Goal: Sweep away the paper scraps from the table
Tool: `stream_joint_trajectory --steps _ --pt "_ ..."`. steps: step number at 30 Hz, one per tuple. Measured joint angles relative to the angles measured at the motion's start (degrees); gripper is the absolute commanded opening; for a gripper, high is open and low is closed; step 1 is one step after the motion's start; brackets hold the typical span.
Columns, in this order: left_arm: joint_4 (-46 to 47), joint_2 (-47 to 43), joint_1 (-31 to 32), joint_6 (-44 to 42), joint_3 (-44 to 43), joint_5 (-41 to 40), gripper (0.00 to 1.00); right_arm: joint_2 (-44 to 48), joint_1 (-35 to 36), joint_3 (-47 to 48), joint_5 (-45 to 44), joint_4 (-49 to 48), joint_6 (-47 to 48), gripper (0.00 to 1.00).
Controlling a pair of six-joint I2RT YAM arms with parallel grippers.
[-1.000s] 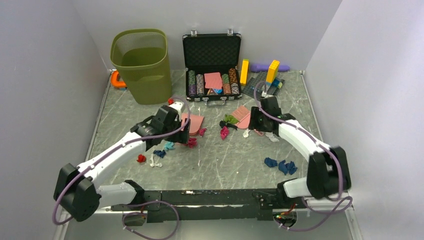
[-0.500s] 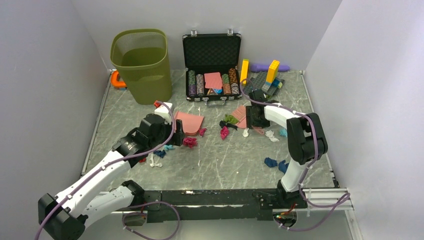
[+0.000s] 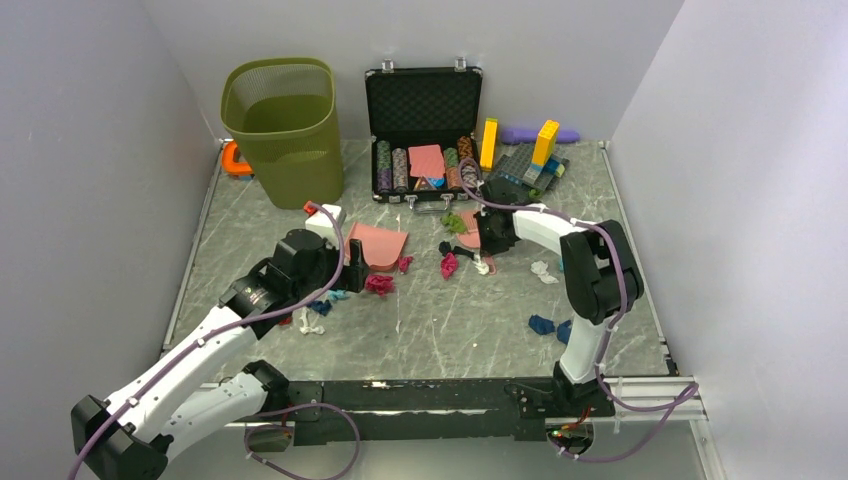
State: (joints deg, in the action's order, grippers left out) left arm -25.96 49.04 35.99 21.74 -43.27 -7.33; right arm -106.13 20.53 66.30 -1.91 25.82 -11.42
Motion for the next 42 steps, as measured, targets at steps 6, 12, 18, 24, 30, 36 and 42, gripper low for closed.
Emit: stream_joint_trajectory --steps 6,12,18,24,30,36,42 --pt "0.0 0.0 0.0 0.0 0.0 0.4 0.89 1.9 1.8 -2.9 -0.8 -3.2 -1.0 0.08" --pt "0.0 1.9 0.0 0.1 -0.2 2.6 0.91 8.6 5.7 -7.7 -0.9 1.0 -1.8 0.09" --pt "0.1 9.2 0.0 1.6 -4.0 8.1 0.98 22.2 9.5 -8.2 -0.5 5.8 -2.7 0.09" --pt "2.8 21.3 -0.3 4.5 -14.1 14.2 0.99 30.9 12.8 -11.8 0.1 6.2 -4.3 0.09" --pt "8.8 35.0 -3.5 9.5 -22.9 25.2 0.95 34.6 14.9 -15.8 2.7 7.3 -5.7 0.09" --pt "14.0 47.1 -5.5 14.8 -26.1 35.6 0.90 38.2 16.6 -16.2 4.2 7.2 -6.5 0.09" --pt "17.8 52.2 -4.9 18.9 -26.1 43.7 0.70 39.7 17.5 -16.2 5.2 7.1 -6.6 0.09"
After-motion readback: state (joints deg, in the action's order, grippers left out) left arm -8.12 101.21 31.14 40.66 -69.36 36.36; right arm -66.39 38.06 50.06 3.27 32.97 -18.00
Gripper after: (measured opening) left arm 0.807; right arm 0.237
